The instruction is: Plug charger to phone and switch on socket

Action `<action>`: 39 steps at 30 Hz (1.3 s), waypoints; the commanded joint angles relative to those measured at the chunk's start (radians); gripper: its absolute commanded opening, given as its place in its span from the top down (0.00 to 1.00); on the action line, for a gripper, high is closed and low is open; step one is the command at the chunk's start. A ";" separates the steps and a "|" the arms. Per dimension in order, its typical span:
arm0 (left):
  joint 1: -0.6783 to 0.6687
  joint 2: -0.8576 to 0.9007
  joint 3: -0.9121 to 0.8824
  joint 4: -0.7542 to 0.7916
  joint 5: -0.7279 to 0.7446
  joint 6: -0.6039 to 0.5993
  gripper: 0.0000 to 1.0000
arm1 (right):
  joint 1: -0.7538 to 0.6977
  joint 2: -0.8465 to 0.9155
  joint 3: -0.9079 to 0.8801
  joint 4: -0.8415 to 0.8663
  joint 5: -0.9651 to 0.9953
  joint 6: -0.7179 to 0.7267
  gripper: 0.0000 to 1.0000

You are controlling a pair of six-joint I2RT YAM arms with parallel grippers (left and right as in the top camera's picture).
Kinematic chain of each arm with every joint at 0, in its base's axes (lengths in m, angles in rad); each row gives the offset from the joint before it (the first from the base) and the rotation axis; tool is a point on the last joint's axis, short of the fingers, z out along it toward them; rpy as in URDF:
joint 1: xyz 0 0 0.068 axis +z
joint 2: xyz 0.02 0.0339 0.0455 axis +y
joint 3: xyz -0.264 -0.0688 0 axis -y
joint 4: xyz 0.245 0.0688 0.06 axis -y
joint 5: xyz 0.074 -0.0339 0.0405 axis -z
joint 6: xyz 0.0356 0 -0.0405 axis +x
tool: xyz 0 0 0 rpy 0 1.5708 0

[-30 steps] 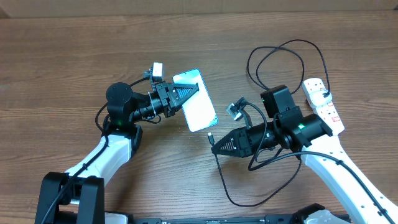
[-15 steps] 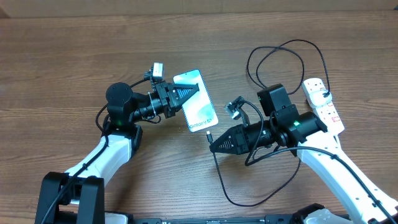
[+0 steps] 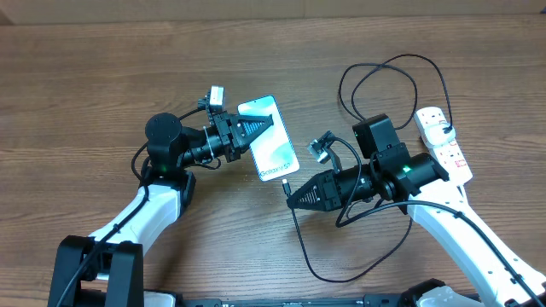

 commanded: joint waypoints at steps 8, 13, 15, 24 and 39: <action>-0.014 -0.002 0.029 0.012 0.027 0.005 0.96 | 0.003 -0.001 0.001 0.029 -0.037 0.004 0.96; -0.014 -0.002 0.029 0.012 0.027 0.009 0.96 | 0.003 -0.001 0.001 0.036 -0.052 0.004 0.96; -0.014 -0.002 0.029 0.012 0.027 0.016 0.96 | 0.003 -0.001 0.001 0.036 -0.052 0.004 0.96; -0.015 -0.002 0.029 0.012 0.035 0.023 0.96 | 0.003 -0.001 0.001 0.067 -0.050 0.027 0.96; -0.015 -0.002 0.029 0.012 0.034 -0.001 0.96 | 0.003 -0.001 0.001 0.058 -0.039 0.053 0.96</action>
